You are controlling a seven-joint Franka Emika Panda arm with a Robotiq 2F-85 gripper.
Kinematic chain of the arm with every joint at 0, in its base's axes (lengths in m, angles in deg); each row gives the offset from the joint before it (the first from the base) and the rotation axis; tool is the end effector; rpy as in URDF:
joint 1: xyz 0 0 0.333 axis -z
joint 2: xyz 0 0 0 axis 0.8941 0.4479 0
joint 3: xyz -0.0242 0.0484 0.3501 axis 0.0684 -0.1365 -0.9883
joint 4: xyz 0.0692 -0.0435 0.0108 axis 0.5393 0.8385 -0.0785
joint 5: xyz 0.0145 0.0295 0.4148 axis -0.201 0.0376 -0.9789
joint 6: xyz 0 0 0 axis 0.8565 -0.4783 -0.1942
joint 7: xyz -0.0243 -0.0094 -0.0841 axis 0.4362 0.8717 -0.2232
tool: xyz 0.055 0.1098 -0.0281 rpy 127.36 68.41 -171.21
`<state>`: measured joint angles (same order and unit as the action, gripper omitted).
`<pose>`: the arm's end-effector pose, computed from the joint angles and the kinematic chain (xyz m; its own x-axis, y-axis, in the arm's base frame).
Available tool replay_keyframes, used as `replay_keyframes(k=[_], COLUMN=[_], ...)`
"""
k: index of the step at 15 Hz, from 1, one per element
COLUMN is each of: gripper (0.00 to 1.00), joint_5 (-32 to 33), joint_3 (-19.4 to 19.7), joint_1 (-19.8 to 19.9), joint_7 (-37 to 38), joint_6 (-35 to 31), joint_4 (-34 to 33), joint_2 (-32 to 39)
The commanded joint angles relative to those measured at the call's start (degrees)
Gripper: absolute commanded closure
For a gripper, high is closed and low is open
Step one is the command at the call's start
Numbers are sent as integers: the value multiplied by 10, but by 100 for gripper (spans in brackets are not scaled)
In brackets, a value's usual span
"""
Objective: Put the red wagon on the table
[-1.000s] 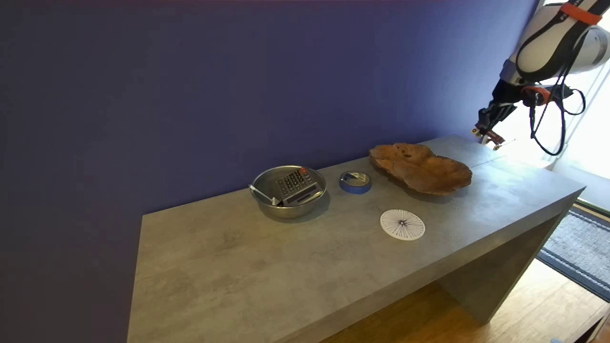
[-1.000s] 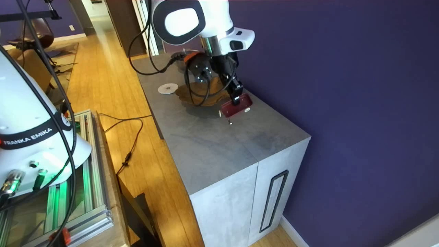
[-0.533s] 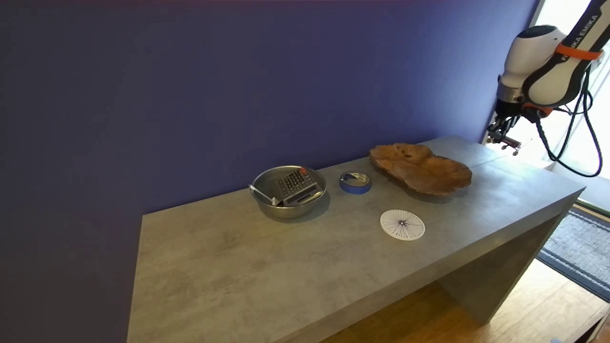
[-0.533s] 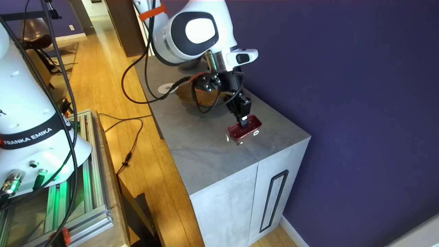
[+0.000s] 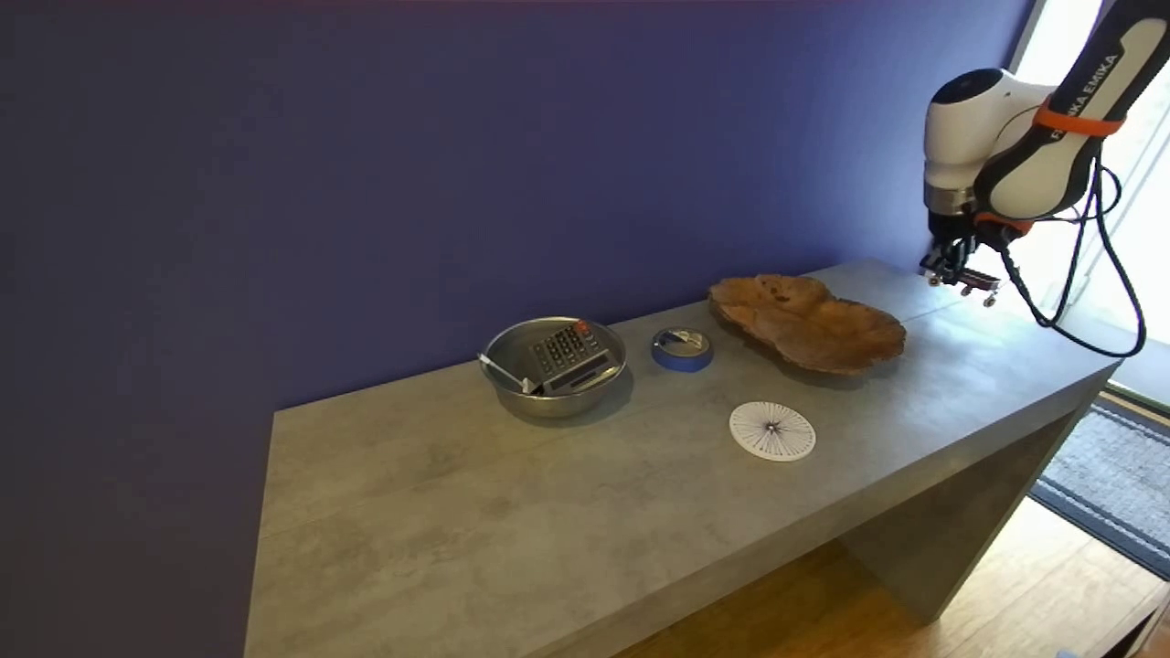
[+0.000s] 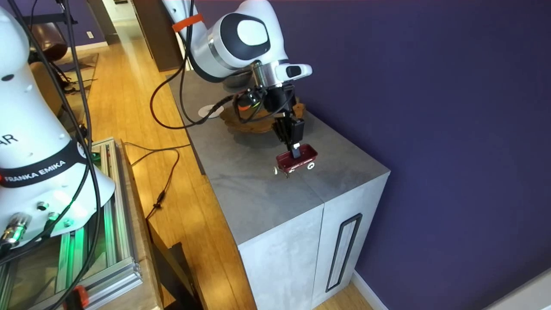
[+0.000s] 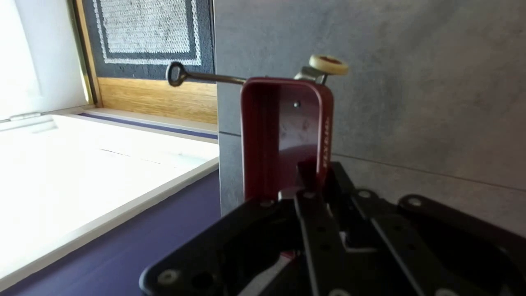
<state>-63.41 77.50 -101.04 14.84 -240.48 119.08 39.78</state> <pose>0.5076 -0.0959 0.1548 0.9975 -0.0672 0.0194 -0.0681 -0.8683 0.4914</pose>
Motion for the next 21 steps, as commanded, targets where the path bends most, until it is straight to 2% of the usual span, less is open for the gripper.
replay_keyframes(k=[1,7,8,10,12,16,18,19,20,21], gripper=[97,97,63,56,42,15,1,0,11,5], joint_5=[6,-9,-7,-8,-14,-38,-81,-96,-36,-41], joint_3=[-17,-46,-44,-44,-47,-50,-35,-29,-68,-76], joint_1=[13,33,30,30,36,64,60,61,94,107], joint_7=[40,93,103,111,107,83,41,26,86,75], joint_6=[3,-5,-4,2,13,27,42,48,30,39], joint_4=[-9,-8,-8,-8,-6,18,24,27,-5,-2], joint_2=[16,34,36,35,13,-113,-167,-197,-123,-153])
